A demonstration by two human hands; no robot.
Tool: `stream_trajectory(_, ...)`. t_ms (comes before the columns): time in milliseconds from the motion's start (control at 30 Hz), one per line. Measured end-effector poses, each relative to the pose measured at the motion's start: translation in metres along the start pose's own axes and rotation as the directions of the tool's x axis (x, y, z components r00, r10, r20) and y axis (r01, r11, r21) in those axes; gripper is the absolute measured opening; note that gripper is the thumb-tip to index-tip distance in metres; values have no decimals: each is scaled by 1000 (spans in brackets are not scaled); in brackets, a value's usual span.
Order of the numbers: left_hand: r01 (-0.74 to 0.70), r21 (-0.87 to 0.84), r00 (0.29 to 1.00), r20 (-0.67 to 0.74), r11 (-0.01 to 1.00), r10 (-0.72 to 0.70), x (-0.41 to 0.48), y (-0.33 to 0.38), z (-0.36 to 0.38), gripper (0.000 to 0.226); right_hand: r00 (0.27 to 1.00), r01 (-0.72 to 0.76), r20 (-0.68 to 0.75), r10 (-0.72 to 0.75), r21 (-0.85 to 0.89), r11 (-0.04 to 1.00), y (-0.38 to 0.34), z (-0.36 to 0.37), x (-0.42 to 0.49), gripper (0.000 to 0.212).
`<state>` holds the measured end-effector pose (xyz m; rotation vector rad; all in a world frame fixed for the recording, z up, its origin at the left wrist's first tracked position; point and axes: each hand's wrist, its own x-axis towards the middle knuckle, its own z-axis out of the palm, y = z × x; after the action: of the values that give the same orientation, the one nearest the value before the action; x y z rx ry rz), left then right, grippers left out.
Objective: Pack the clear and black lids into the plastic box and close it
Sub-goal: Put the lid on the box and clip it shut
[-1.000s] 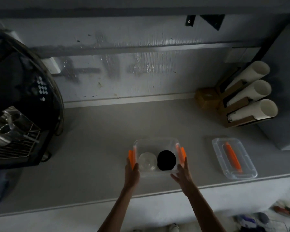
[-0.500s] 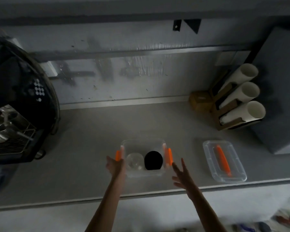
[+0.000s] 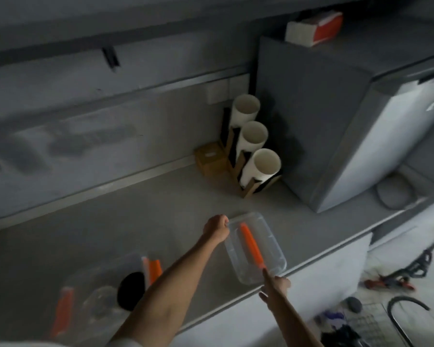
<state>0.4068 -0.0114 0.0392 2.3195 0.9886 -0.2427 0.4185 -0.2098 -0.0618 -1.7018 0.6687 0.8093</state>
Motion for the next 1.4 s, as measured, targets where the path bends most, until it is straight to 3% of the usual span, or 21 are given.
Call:
stream_trajectory(200, 22, 139, 986, 161, 990, -45, 47, 31, 48, 56, 988, -6, 156, 8, -13, 1000, 6, -31, 26, 38)
stream_trajectory(300, 13, 215, 990, 135, 977, -43, 23, 27, 77, 54, 980, -68, 196, 44, 117, 991, 17, -48, 22, 36)
stream_trajectory(367, 47, 178, 988, 137, 983, -72, 6, 26, 88, 55, 981, -70, 192, 32, 191, 979, 22, -63, 20, 43)
stream_trajectory(533, 103, 51, 986, 130, 993, -109, -30, 3, 68, 54, 986, -34, 165, 14, 124, 992, 25, -81, 8, 53)
stream_trajectory(633, 115, 9, 985, 125, 993, -115, -46, -13, 48, 52, 986, 37, 158, -47, 64, 997, 23, -73, 2, 50)
stream_trajectory(700, 104, -2, 991, 85, 995, -104, -57, -31, 29, 51, 973, 178, 152, -172, -23, 984, 19, -57, -7, 36)
stream_trajectory(833, 71, -22, 997, -9, 997, -71, -86, -75, -11, 47, 891, 453, 119, -439, -174, 874, 4, -21, -40, 17)
stream_trajectory(933, 64, -63, 995, -70, 996, -69, -115, -118, -44, 51, 797, 601, 130, -589, -268, 753, -4, 13, -79, 29)
stream_trajectory(1000, 68, -111, 988, -128, 992, -82, -135, -153, -66, 56, 747, 663, 184, -639, -277, 695, -4, 41, -107, 37)
stream_trajectory(1100, 90, -198, 973, -191, 976, -128, -164, -201, -94, 64, 646, 762, 279, -710, -194, 617, 5, 87, -145, 27)
stream_trajectory(1167, 97, -286, 957, -235, 953, -168, -183, -230, -110, 66, 568, 821, 330, -754, -169, 545, 15, 115, -168, 37)
stream_trajectory(1400, 0, -537, 846, -449, 844, -286, -244, -306, -137, 51, 424, 905, 362, -830, -120, 409, 56, 180, -241, 41)
